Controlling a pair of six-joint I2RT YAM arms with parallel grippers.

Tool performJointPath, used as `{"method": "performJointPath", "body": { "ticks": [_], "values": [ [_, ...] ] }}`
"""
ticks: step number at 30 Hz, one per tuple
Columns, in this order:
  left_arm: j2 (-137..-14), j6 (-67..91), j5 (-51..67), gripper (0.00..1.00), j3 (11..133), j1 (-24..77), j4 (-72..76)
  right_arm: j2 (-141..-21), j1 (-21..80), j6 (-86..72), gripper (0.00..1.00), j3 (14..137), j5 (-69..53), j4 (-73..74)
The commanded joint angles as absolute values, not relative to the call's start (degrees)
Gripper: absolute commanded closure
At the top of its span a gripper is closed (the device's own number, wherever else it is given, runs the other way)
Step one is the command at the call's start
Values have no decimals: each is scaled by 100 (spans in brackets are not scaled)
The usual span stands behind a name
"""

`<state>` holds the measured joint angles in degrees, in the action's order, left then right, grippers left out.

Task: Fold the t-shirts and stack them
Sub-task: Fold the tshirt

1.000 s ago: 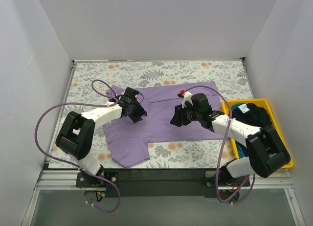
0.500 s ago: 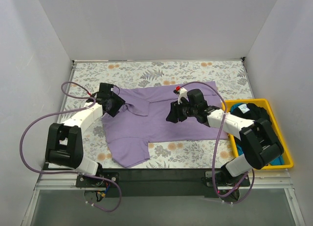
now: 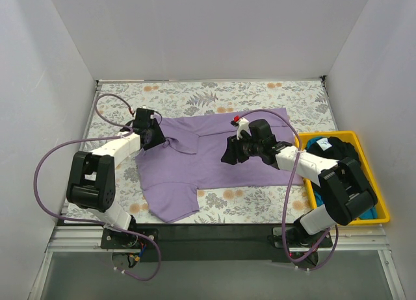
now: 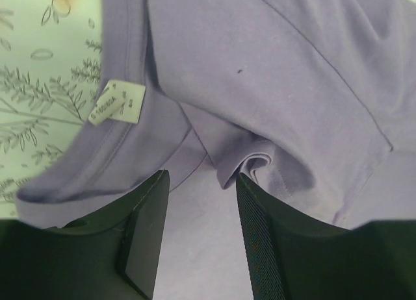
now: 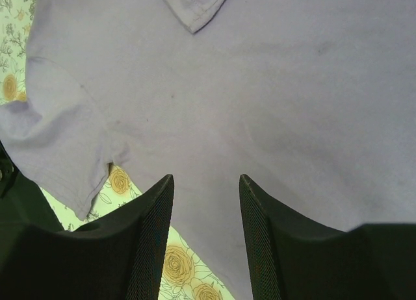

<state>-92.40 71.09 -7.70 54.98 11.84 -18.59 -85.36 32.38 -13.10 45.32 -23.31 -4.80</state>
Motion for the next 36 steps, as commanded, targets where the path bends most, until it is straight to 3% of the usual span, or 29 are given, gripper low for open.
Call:
{"method": "performJointPath", "body": {
  "ticks": [1,19,21,25,28,36],
  "values": [
    [-9193,5943,-572,56,5669,1204,-1503,-8385,3261,-1266,48,4509,-2461,-650],
    [-9791,4816,246,60,5968,1327,-1380,-8420,3261,-1274,49,4509,-2514,-598],
    [-9826,4755,229,66,6003,1345,-1389,-8429,3261,-1266,49,4500,-2514,-606],
    [-9818,4720,246,90,5977,1389,-1424,-8429,3261,-1274,49,4509,-2514,-606],
    [-9678,4763,159,98,6020,1476,-1643,-8376,3261,-1257,48,4491,-2479,-589],
    [-9264,5001,-439,100,6354,1704,-2820,-8271,3261,-1213,48,4465,-2426,-554]
  ]
}}
